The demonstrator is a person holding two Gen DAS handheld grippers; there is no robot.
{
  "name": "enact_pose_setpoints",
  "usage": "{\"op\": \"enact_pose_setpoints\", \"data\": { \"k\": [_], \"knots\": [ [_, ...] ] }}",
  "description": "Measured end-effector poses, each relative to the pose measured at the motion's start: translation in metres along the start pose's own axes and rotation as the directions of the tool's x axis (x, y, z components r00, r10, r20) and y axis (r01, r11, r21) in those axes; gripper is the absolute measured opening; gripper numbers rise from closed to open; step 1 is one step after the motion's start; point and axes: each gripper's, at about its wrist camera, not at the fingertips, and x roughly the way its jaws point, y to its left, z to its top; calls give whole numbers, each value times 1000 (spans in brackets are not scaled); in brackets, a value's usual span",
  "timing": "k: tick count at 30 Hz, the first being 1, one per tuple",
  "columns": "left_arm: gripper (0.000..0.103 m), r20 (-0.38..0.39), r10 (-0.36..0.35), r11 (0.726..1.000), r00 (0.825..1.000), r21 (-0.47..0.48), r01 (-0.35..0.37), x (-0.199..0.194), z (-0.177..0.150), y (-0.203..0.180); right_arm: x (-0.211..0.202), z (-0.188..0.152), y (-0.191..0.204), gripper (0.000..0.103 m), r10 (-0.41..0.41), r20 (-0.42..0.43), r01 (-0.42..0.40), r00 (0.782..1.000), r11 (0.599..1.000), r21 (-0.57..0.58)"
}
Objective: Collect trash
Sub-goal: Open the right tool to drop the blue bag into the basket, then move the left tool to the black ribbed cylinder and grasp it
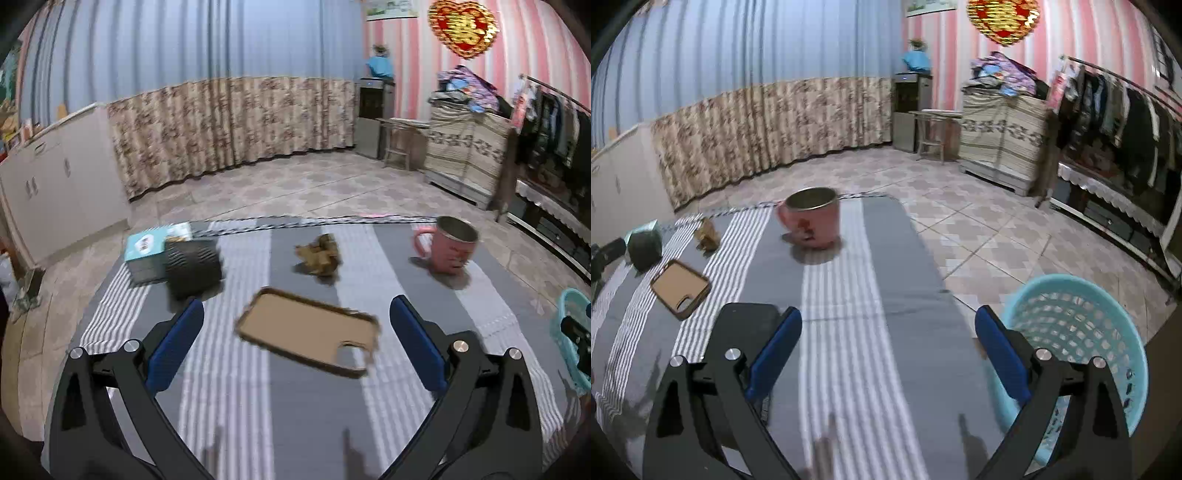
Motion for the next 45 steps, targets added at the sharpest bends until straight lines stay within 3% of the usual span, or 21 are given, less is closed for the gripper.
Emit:
{"op": "enact_pose_setpoints", "data": {
  "k": [7, 15, 21, 26, 29, 31, 32, 33, 37, 45],
  "knots": [
    [97, -36, 34, 997, 999, -67, -37, 30, -2, 39, 18, 2, 41, 93, 24, -26, -25, 999, 997, -69],
    [97, -104, 99, 980, 990, -162, -115, 94, 20, 75, 45, 18, 57, 93, 42, -57, -47, 998, 995, -92],
    [97, -141, 223, 962, 965, -128, -241, 136, 38, 83, 59, 34, 70, 93, 52, -63, -58, 997, 993, -103],
    [97, -185, 249, 949, 951, -151, -278, 161, 40, 96, 72, 45, 81, 93, 70, -70, -78, 995, 991, -108],
    [97, -204, 240, 950, 949, -153, -273, 169, 38, 101, 78, 48, 89, 93, 87, -75, -95, 993, 990, -105],
    [88, -216, 225, 953, 950, -154, -260, 173, 37, 104, 83, 51, 97, 93, 93, -79, -102, 993, 988, -112],
    [74, -228, 204, 957, 952, -156, -243, 174, 36, 106, 85, 53, 101, 93, 95, -79, -104, 992, 988, -116],
    [70, -240, 181, 961, 954, -163, -224, 176, 35, 108, 87, 55, 106, 93, 98, -79, -108, 992, 987, -122],
    [69, -244, 135, 968, 960, -175, -181, 167, 30, 112, 93, 65, 130, 93, 117, -77, -127, 990, 981, -147],
    [69, -159, 85, 984, 984, -140, -108, 111, 25, 135, 121, 83, 197, 93, 188, -104, -205, 977, 962, -180]
  ]
}}
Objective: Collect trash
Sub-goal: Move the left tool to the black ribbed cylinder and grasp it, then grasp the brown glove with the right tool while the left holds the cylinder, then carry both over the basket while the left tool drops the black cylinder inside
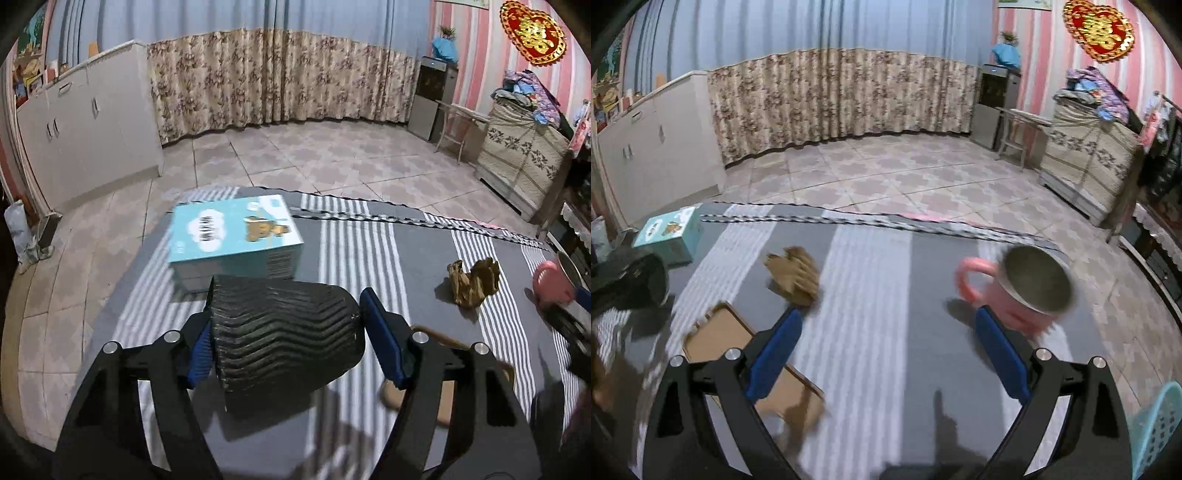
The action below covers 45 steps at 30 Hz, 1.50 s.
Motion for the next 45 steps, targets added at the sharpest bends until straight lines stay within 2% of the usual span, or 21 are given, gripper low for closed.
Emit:
{"op": "enact_pose_setpoints", "data": {
  "k": [7, 8, 9, 10, 12, 13, 19, 27, 33, 39, 45],
  "knots": [
    [69, 10, 11, 1000, 1000, -26, -10, -12, -11, 39, 43, 16, 45, 91, 36, -52, -39, 998, 998, -50],
    [69, 7, 13, 999, 1000, -44, -13, -13, -12, 45, 48, 17, 50, 86, 35, -67, -39, 997, 997, -63],
    [69, 8, 15, 999, 1000, -50, -15, -14, -12, 48, 56, 17, 56, 75, 38, -94, -45, 995, 996, -80],
    [69, 9, 19, 998, 1000, -55, -19, -15, -14, 52, 64, 16, 59, 68, 49, -123, -60, 991, 994, -87],
    [69, 8, 31, 998, 999, -59, -30, -17, -16, 56, 77, 12, 62, 37, 108, -185, -123, 977, 990, -74],
    [69, 7, 33, 998, 999, -59, -32, -16, -17, 57, 78, 9, 62, 34, 127, -190, -141, 973, 988, -65],
    [69, 22, 30, 998, 999, -64, -29, -22, -12, 54, 44, 5, 42, 33, 145, -127, -153, 981, 986, -58],
    [69, 68, -14, 999, 998, -35, 16, -49, -10, 21, -31, -16, -7, 33, 99, -36, -100, 994, 993, -54],
    [69, 89, -68, 998, 994, 9, 67, -72, -28, -13, -82, -57, -55, 33, 45, -1, -45, 999, 998, -42],
    [69, 59, -116, 992, 992, 47, 113, -82, -58, -44, -118, -112, -99, 33, -31, -17, 31, 999, 999, -18],
    [69, 28, -153, 986, 988, 75, 151, -91, -80, -74, -149, -136, -144, 33, -101, -10, 101, 995, 995, 20]
  ]
}}
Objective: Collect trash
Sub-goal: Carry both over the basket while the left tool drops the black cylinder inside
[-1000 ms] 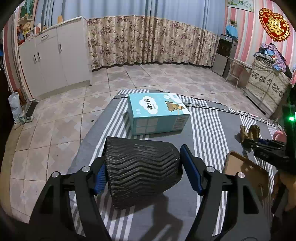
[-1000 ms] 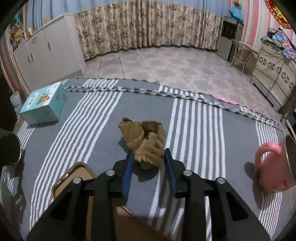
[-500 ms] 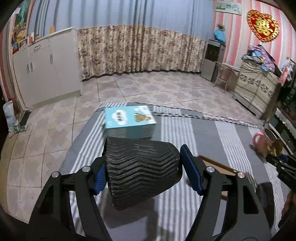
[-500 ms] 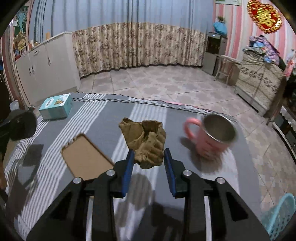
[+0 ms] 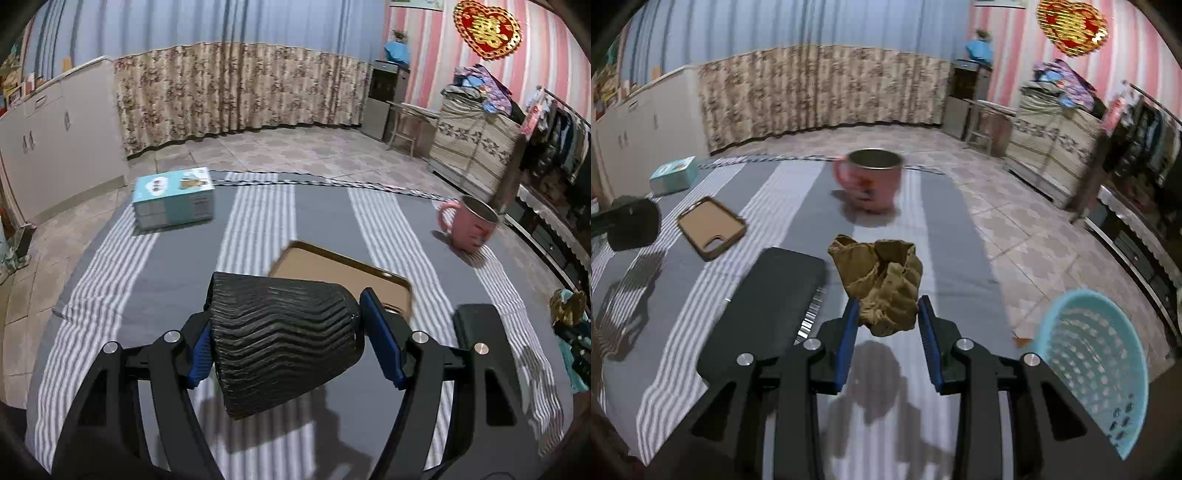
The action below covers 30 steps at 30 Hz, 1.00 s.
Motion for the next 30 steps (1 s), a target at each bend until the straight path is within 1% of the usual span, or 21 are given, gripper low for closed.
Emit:
{"op": "enact_pose_setpoints", "data": {
  "k": [2, 5, 7, 10, 13, 16, 18, 21, 24, 27, 30],
  "knots": [
    [69, 10, -20, 1000, 1000, 11, 20, -6, -1, -12, -10, -7, -17, 33, -20, 12, 20, 1000, 1000, 24],
    [69, 33, -54, 998, 998, 35, 53, -16, -4, -32, -23, -20, -47, 33, -73, 20, 72, 997, 996, 53],
    [69, 37, -66, 996, 997, 61, 64, -19, -5, -48, -25, -29, -74, 33, -94, 7, 93, 996, 990, 111],
    [69, 39, -89, 994, 995, 71, 86, -23, -6, -69, -25, -40, -102, 33, -135, 2, 133, 991, 976, 172],
    [69, 58, -117, 989, 991, 96, 111, -30, -9, -93, -27, -47, -123, 33, -163, 5, 158, 987, 964, 212],
    [69, 58, -139, 984, 989, 118, 131, -34, -11, -114, -30, -48, -142, 33, -177, 14, 169, 984, 957, 235],
    [69, 61, -153, 980, 986, 139, 144, -38, -13, -132, -35, -47, -150, 33, -211, 19, 201, 977, 953, 226],
    [69, 66, -180, 972, 982, 168, 167, -42, -12, -156, -39, -48, -164, 33, -232, 6, 224, 973, 947, 232],
    [69, 73, -223, 959, 972, 197, 206, -47, -12, -183, -41, -51, -181, 33, -249, -5, 242, 968, 934, 262],
    [69, 69, -257, 946, 964, 222, 236, -47, -14, -207, -43, -53, -192, 33, -288, -7, 280, 957, 923, 265],
    [69, 55, -296, 930, 954, 243, 274, -44, -20, -235, -42, -59, -201, 33, -279, -5, 268, 960, 917, 295]
  ]
}}
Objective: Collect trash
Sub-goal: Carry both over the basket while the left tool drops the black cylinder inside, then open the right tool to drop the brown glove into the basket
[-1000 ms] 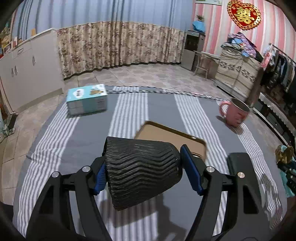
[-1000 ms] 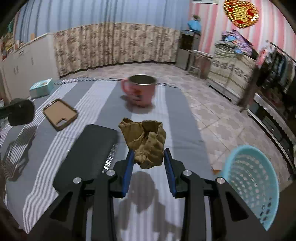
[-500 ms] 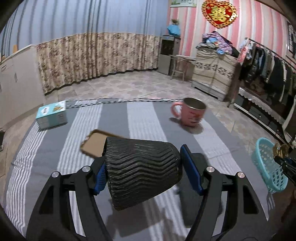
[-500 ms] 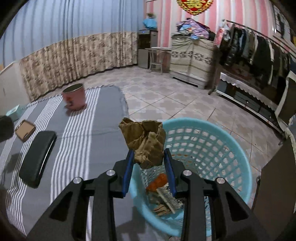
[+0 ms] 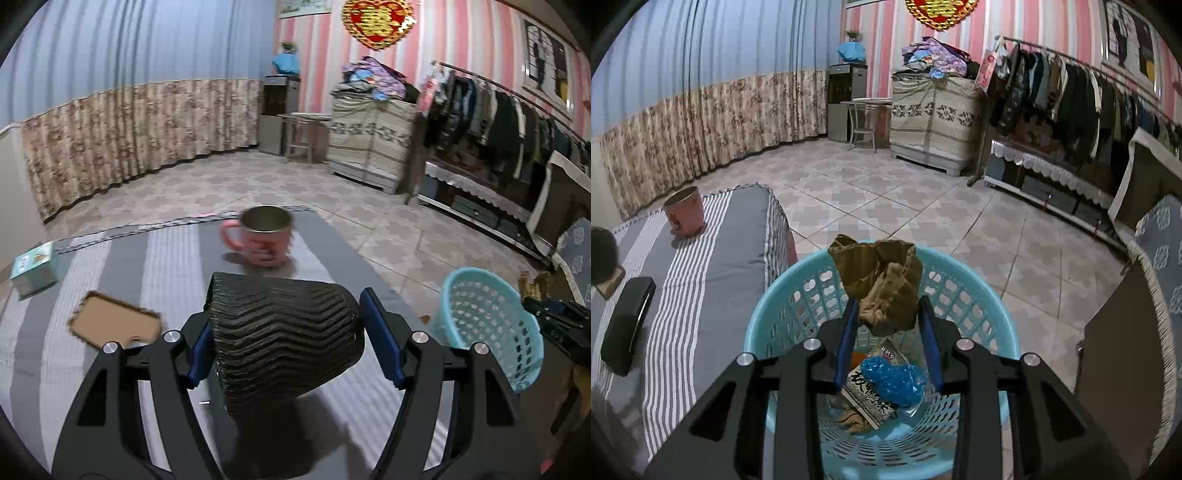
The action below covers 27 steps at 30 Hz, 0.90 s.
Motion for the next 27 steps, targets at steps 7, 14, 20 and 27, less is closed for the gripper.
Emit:
{"op": "enact_pose_setpoints", "data": {
  "k": [7, 14, 20, 27],
  "knots": [
    [69, -34, -95, 994, 995, 57, 96, 28, -9, -63, 14, -6, -17, 33, -9, -26, 10, 1000, 998, 55],
    [69, -52, -210, 967, 976, 133, 215, 50, -18, -141, 14, -11, -40, 33, -44, -19, 46, 999, 992, 119],
    [69, -73, -247, 944, 966, 206, 257, 64, -24, -190, 20, -20, -65, 33, -56, -40, 63, 998, 978, 197],
    [94, -100, -267, 936, 959, 211, 282, 75, -13, -208, 22, -24, -79, 33, -85, -47, 94, 995, 965, 247]
  ]
}}
